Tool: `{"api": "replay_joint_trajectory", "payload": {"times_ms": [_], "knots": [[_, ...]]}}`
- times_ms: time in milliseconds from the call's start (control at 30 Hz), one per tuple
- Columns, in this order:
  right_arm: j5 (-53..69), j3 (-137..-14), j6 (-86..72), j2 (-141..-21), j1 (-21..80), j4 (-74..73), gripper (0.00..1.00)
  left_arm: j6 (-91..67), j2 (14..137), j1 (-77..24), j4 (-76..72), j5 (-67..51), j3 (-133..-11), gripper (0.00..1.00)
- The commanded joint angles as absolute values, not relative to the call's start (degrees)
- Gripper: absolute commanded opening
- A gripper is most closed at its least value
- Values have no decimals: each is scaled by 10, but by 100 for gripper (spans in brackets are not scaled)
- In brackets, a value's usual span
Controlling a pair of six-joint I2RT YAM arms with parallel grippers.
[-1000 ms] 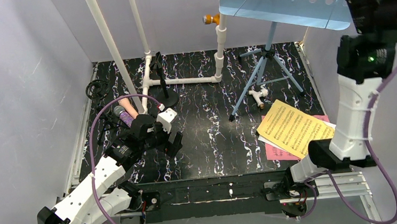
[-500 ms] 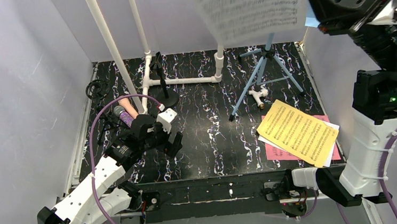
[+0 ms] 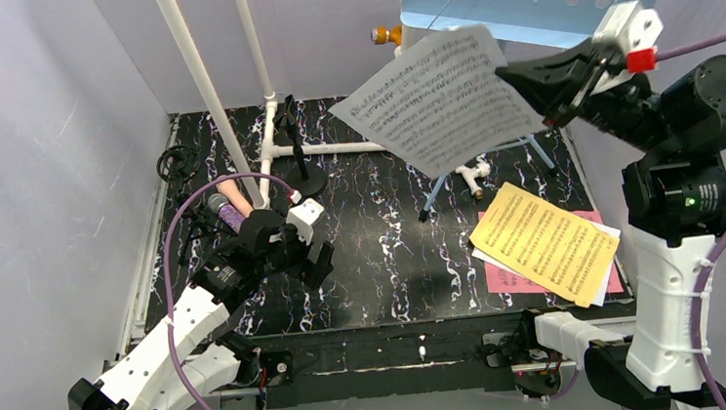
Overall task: Pack up the instrument practice props
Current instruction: Place the sheet music at the center of the board.
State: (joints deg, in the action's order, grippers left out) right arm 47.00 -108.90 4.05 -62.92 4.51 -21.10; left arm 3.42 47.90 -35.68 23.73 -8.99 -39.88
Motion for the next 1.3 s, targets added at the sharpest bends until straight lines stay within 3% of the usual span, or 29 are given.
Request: {"api": "replay_joint_trajectory", "payload": {"times_ms": [0,267,700,1167,1267], "knots": [[455,-1044,161,-587,45,-331,1,37,474,-353,245,-89,-402,100],[341,-972,343,-562,45,-559,1,37,476,-353,245,-90,-402,100],[128,-873,539,-587,45,-755,1,36,471,-353,245,-94,-403,100],[-51,-616,635,-562,31,-618,1,35,479,-353,245,-96,-402,100],[-72,-554,663,-596,-35,-505,1,34,480,-353,245,-96,-403,100]]}}
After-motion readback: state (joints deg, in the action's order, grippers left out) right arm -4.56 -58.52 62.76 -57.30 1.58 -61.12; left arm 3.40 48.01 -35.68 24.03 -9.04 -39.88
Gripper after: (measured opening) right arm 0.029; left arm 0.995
